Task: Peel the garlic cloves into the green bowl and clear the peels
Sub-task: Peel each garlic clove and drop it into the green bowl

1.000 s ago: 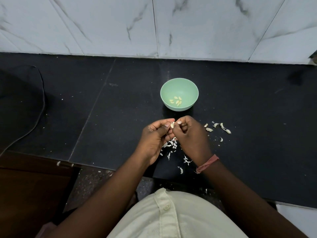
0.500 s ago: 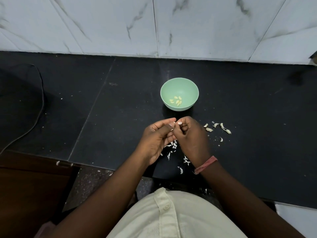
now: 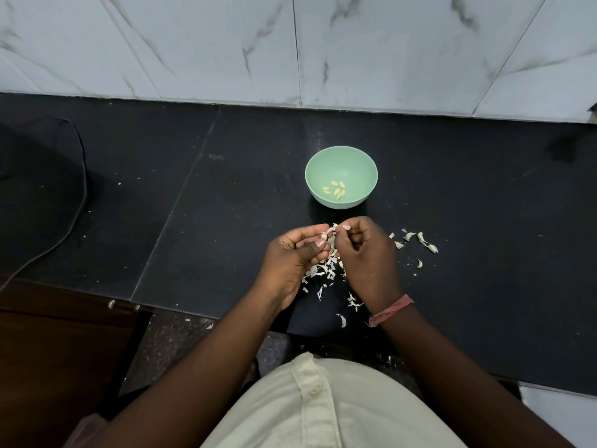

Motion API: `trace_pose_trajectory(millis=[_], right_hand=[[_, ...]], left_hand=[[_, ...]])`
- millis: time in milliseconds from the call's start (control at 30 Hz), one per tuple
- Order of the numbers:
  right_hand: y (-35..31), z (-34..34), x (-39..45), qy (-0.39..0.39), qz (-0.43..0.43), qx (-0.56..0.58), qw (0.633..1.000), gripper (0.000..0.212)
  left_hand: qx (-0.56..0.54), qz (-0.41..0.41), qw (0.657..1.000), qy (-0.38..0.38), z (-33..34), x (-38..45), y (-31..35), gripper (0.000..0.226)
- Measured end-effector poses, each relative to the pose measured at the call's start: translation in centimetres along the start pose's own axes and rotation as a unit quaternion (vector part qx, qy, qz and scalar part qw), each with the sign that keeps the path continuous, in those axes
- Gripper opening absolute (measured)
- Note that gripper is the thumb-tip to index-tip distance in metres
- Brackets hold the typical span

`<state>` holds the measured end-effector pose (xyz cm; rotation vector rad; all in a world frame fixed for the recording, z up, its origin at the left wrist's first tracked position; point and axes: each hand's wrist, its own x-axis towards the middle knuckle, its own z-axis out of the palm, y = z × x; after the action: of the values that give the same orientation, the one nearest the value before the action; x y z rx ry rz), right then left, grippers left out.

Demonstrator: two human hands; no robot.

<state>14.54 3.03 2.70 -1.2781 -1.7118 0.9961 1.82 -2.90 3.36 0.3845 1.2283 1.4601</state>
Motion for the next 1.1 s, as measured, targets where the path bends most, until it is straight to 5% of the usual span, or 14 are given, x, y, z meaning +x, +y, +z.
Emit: trace_pose_trajectory(millis=[300,433,533,633,767,933,1100], right_hand=[[0.6,-0.4,0.1,-0.011,0.004,-0.055,0.998,0.024],[0.0,-0.6,-0.3,-0.013,-0.012,-0.146,0.989,0.053],[0.6,-0.4,0.1,-0.020,0.001,-0.151,0.988,0.044],[0.8,-0.2,0.1,-0.054,0.021,-0.089,0.994,0.007],[0.2,-0.2,-0.5,-0.087,0.027,-0.047,0.995,0.031],[-0.9,-0.5,-0.7,-0.035,0.015,-0.065,0.997,0.012],[-1.5,0.0,-1.0,-0.084,-0.028,0.013,0.996,0.041]], left_hand=[[-0.063,-0.004,0.998,0.013,0.3,-0.2,0.4,0.035],[-0.068,-0.002,0.997,0.039,0.2,-0.4,0.3,0.030],[-0.061,-0.002,0.996,0.063,-0.1,-0.3,0.3,0.020],[-0.067,-0.008,0.994,0.083,-0.2,-0.3,0.4,0.014],[-0.096,-0.021,0.991,0.096,-0.1,-0.4,0.4,0.012],[-0.119,-0.032,0.987,0.100,0.2,-0.6,0.6,0.008],[-0.078,-0.045,0.992,0.087,0.3,-0.7,0.4,0.007]])
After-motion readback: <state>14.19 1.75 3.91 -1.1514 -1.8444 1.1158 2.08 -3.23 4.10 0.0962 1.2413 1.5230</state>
